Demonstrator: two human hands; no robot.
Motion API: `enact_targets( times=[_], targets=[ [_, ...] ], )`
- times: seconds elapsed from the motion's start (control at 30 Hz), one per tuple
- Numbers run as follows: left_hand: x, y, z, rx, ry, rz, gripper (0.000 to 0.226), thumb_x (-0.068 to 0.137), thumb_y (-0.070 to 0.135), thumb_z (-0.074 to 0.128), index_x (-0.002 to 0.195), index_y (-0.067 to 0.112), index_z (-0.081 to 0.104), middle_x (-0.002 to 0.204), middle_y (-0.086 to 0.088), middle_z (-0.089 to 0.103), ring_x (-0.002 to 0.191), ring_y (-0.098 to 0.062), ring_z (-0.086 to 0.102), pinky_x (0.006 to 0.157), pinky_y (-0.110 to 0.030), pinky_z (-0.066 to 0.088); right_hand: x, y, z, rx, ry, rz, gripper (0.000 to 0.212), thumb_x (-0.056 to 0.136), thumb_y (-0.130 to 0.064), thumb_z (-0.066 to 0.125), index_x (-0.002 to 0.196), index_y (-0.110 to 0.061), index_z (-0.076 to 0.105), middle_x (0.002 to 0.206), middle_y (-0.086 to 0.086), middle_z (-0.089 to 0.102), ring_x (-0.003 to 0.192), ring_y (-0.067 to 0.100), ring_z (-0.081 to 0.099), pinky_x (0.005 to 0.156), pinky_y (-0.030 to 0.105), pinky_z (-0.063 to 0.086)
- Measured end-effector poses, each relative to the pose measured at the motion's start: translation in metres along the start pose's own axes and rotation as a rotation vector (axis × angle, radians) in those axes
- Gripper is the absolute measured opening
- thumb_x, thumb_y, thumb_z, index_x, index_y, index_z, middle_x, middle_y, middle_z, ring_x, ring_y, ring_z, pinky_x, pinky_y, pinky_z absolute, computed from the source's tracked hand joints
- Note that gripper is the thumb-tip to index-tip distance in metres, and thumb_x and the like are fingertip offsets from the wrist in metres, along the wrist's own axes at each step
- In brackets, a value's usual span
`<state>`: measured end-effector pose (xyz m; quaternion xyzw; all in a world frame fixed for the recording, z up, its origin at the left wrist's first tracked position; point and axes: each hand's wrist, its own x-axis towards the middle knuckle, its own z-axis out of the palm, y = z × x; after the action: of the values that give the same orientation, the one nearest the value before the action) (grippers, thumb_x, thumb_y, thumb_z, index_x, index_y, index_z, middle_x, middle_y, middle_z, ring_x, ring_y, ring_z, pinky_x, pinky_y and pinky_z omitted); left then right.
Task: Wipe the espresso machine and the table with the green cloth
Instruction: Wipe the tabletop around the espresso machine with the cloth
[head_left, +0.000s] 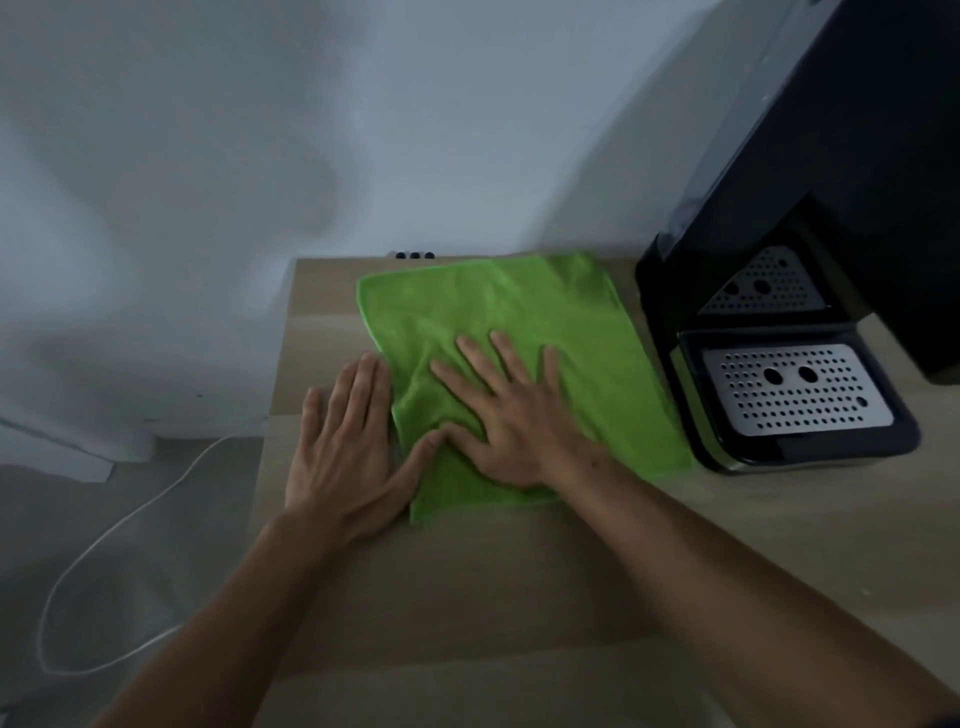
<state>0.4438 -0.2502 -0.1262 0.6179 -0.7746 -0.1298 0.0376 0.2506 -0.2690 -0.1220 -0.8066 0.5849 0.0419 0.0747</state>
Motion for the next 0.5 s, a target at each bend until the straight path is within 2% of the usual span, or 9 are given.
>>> enact_targets(
  times=[0.1,0.2,0.27,0.4,0.5],
  targets=[
    [0.001,0.001,-0.001,0.022,-0.002,-0.002,0.095,0.078,0.076,0.002,0.151,0.016,-0.008,0.159,0.001,-0.011,0.144,-0.011,-0.014,0.118,-0.041,-0.006,0.017,0.017,-0.002,0.040,-0.013,0.157,0.072,0.087,-0.073,0.021,0.149,-0.043,0.001,0.161,-0.008,-0.010,0.147,0.028,-0.012,0.110,0.068,-0.002],
    [0.007,0.000,-0.004,0.020,-0.023,0.009,0.096,0.078,0.076,0.002,0.150,0.014,-0.009,0.159,-0.002,-0.012,0.145,-0.014,-0.014,0.118,-0.043,-0.006,-0.012,0.020,0.003,0.025,0.003,0.300,0.076,0.083,-0.074,0.008,0.150,-0.038,-0.004,0.161,-0.002,-0.012,0.147,0.033,-0.011,0.108,0.067,0.000],
    [0.012,0.002,-0.003,0.020,-0.030,0.019,0.097,0.076,0.076,0.001,0.150,0.014,-0.010,0.159,-0.002,-0.013,0.144,-0.014,-0.015,0.117,-0.043,-0.007,-0.026,0.016,0.003,-0.023,-0.021,0.245,0.075,0.083,-0.070,0.004,0.150,-0.037,-0.007,0.161,0.001,-0.013,0.146,0.035,-0.012,0.108,0.068,0.000],
    [0.023,-0.001,-0.004,-0.012,0.008,0.034,0.098,0.076,0.077,0.003,0.151,0.015,-0.007,0.160,0.000,-0.009,0.144,-0.012,-0.013,0.118,-0.042,-0.006,0.029,0.010,-0.004,0.011,-0.016,0.024,0.067,0.086,-0.068,0.007,0.148,-0.046,-0.001,0.161,-0.005,-0.009,0.147,0.030,-0.011,0.108,0.069,-0.002],
    [0.029,-0.004,-0.005,0.014,0.014,0.048,0.098,0.077,0.077,0.006,0.151,0.015,-0.005,0.160,0.001,-0.007,0.145,-0.012,-0.011,0.118,-0.041,-0.005,0.066,0.019,-0.008,0.040,-0.019,0.099,0.064,0.089,-0.070,0.017,0.147,-0.048,0.002,0.161,-0.008,-0.009,0.147,0.027,-0.012,0.108,0.069,-0.004]
  ],
)
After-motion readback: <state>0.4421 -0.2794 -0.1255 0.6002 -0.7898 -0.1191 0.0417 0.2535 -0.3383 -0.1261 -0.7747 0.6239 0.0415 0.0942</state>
